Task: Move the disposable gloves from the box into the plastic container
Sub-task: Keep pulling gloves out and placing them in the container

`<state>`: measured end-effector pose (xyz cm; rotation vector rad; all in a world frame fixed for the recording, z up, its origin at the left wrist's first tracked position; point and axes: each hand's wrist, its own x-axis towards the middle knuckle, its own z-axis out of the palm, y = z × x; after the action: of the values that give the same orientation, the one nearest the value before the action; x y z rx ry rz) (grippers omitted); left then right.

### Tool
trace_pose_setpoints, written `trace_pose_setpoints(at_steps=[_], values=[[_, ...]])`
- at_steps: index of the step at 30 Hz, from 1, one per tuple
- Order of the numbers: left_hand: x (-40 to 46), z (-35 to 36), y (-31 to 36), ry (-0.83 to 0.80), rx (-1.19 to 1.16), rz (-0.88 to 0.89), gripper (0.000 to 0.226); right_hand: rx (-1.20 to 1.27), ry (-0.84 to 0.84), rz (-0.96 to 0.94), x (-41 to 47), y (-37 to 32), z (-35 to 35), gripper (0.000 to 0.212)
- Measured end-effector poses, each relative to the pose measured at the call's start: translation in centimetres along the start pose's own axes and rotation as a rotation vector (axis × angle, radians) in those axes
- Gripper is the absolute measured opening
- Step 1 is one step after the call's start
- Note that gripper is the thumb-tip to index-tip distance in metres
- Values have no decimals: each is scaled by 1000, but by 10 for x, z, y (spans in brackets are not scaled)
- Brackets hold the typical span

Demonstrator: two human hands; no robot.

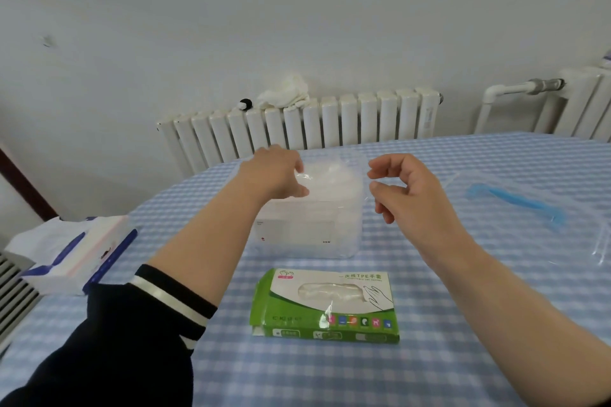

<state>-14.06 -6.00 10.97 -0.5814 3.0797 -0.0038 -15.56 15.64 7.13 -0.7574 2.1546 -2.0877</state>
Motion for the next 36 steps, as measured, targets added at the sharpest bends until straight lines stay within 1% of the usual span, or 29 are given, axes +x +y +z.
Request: trace_pose_setpoints(at_steps=[1, 2, 4, 6, 8, 9, 11, 13, 14, 15, 16, 17, 19, 20, 21, 22, 23, 24, 26, 28, 29, 30, 32, 33, 35, 36], values=[[1, 0, 4, -76, -71, 39, 51, -6, -8, 1, 0, 0, 1, 25], [5, 2, 7, -163, -83, 72, 55, -9, -17, 0, -1, 0, 2, 26], [14, 8, 10, -323, -45, 105, 62, -9, -42, 1, -2, 0, 4, 27], [23, 16, 9, -459, -21, 108, 64, -28, -81, 7, -5, 1, 7, 27], [30, 23, 7, -490, -12, 108, 64, -75, -129, 7, -6, 2, 8, 24], [29, 23, 7, -454, -29, 108, 63, -107, -161, 6, -6, 3, 9, 22], [25, 20, 7, -316, -137, 111, 57, -177, -252, 6, -6, 5, 9, 17], [19, 12, 7, -153, -311, 110, 42, -248, -372, 22, -7, 8, 12, 12], [14, 10, 8, -71, -386, 92, 41, -296, -443, 28, -9, 11, 14, 11], [9, 8, 9, 29, -429, 65, 46, -358, -510, 18, -10, 13, 15, 9], [2, 8, 10, 147, -457, 42, 51, -431, -575, 4, -11, 16, 17, 7], [-7, 11, 9, 294, -479, 43, 50, -504, -638, -10, -14, 20, 19, 8], [-27, 19, 9, 623, -564, 145, 40, -629, -747, -49, -17, 25, 22, 12], [-38, 25, 9, 740, -642, 230, 36, -673, -793, -70, -17, 27, 24, 13], [-49, 34, 8, 805, -731, 314, 32, -706, -831, -85, -19, 31, 26, 14], [-61, 43, 9, 837, -815, 370, 31, -734, -860, -91, -19, 34, 26, 16], [-72, 55, 9, 826, -892, 396, 31, -764, -882, -90, -20, 38, 27, 19], [-82, 68, 10, 772, -945, 393, 31, -798, -896, -89, -21, 42, 28, 22], [-97, 94, 9, 559, -967, 347, 27, -847, -921, -109, -22, 50, 31, 29], [-103, 118, 3, 294, -895, 309, 24, -882, -953, -148, -24, 55, 34, 33], [-104, 127, -1, 190, -850, 296, 35, -906, -967, -172, -24, 58, 35, 33], [-105, 132, -5, 114, -813, 277, 53, -925, -977, -194, -24, 60, 37, 33], [-109, 137, -10, 36, -747, 253, 87, -935, -978, -226, -24, 63, 40, 33], [-112, 138, -11, 29, -694, 262, 97, -930, -972, -233, -24, 64, 41, 31], [-115, 139, -10, 65, -598, 311, 104, -903, -941, -218, -25, 65, 41, 24], [-116, 138, -10, 82, -594, 329, 104, -872, -915, -213, -25, 65, 41, 19]])
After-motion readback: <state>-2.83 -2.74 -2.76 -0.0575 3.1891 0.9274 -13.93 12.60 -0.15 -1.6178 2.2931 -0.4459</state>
